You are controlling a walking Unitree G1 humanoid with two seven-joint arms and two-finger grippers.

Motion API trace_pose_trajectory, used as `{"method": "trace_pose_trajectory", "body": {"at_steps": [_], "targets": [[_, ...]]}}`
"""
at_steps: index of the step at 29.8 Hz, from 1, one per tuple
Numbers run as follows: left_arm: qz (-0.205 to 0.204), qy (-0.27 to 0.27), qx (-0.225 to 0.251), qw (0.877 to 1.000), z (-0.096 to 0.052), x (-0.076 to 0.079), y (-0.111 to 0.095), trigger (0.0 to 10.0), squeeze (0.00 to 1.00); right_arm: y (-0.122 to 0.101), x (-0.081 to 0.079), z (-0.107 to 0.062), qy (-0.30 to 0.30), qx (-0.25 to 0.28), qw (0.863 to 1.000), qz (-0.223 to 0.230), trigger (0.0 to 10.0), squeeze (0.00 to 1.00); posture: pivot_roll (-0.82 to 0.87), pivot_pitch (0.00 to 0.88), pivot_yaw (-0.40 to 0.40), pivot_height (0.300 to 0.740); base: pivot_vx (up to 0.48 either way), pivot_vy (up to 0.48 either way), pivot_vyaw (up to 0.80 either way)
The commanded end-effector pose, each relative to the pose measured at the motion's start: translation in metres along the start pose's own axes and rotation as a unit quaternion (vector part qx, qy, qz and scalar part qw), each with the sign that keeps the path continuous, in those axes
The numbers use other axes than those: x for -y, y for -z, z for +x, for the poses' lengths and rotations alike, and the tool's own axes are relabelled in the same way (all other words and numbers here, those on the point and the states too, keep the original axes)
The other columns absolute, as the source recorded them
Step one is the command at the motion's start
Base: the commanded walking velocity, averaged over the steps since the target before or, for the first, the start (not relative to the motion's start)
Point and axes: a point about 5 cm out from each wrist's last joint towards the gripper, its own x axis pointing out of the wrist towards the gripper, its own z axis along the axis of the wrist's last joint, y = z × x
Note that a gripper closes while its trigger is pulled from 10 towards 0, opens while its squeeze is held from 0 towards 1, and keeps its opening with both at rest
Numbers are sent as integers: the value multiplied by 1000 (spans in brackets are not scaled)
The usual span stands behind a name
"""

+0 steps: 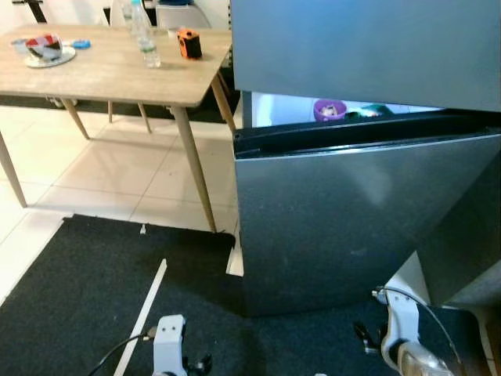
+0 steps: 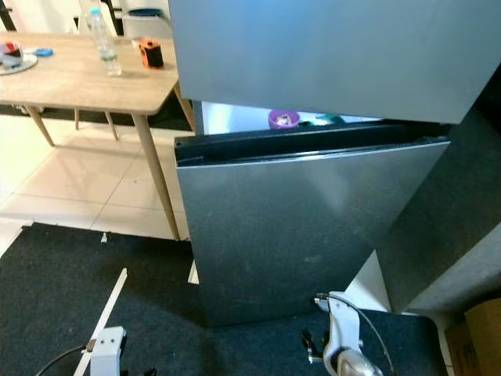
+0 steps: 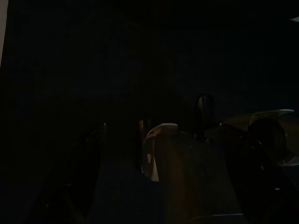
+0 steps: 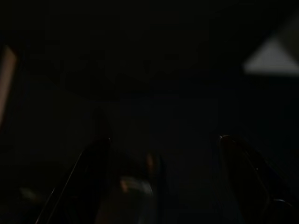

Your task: Restocking fridge

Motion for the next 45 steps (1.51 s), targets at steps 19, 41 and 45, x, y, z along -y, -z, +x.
{"method": "trace_pose_trajectory", "body": {"at_steps": [19, 41, 45], "targets": [[-3, -2, -12, 1000, -2, 3, 14, 10000, 0, -201, -52, 8, -109, 295, 942, -116, 10000, 0, -7, 73, -15, 740, 0, 0, 0], [-3, -6, -11, 1000, -9, -6, 22, 10000, 0, -257, -73, -1, -76, 348, 924, -138, 10000, 0, 19, 114, -22, 740, 0, 0, 0], [-1, -5, -11, 1000, -8, -5, 21, 10000, 0, -229, -62, 9, -64, 298, 942, -140, 10000, 0, 12, 109, -21, 740, 0, 0, 0]]}}
